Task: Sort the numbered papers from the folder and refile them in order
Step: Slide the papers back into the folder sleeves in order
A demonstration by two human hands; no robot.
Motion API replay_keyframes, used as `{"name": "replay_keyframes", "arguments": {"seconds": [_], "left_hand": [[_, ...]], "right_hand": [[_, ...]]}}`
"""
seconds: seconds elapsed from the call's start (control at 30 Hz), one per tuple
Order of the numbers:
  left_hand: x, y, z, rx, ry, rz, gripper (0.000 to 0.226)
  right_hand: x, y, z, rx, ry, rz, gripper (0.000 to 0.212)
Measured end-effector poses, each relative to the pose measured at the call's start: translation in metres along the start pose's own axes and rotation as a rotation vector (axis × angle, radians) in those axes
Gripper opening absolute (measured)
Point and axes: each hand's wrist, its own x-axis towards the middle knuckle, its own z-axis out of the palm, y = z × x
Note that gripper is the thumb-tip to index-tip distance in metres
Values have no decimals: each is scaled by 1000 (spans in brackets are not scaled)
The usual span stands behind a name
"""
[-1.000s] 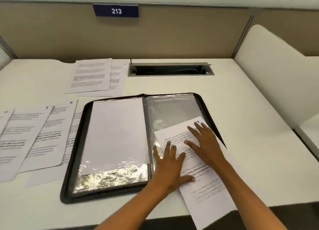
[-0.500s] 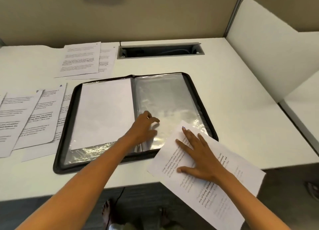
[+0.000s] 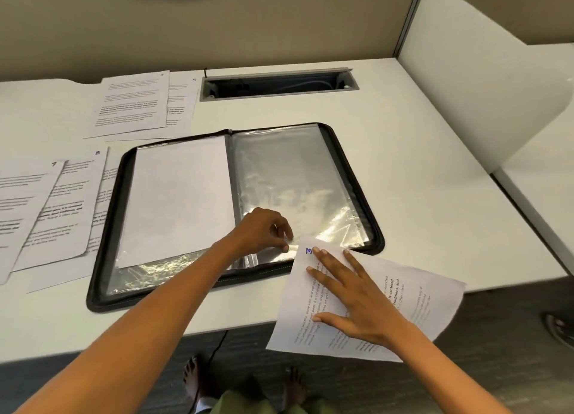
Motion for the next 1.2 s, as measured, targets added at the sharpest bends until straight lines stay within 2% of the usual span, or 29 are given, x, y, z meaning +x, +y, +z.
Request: {"name": "replay_keyframes", "arguments": {"seconds": [0.13,0.3,0.43,0.53,0.6,0.67,0.77,0.93,1.07,1.2], "left_hand": [[-3,-3,-2,-44,56,-16,15],[-9,-3,1,-29,127,-28,13],[-15,2,11,152,203,57,26],[-21,5,22,345,273,147,24],[-23,5,29,519,311,269,23],[-24,1,35,587,333,354,25],[-25,-2,41,621,367,390,26],[-28,-4,44,596,362,400,44],[-34,-6,47,557,323,370,43],[-35,-9,49,566,337,352,34]], "right_hand": [[1,-2,0,-9,36,-7,85],[7,-2,3,-100,-13,-36,81],[10,-6,6,-186,-25,-75,77],[13,-6,9,-212,-15,-65,75],[14,-8,10,-221,-12,-10,75],[16,-8,10,-212,-4,85,76],[17,-5,10,-199,1,242,77],[19,-2,8,-214,33,433,81],[25,-8,12,-202,105,509,74],[25,-11,18,-203,344,384,50]]}}
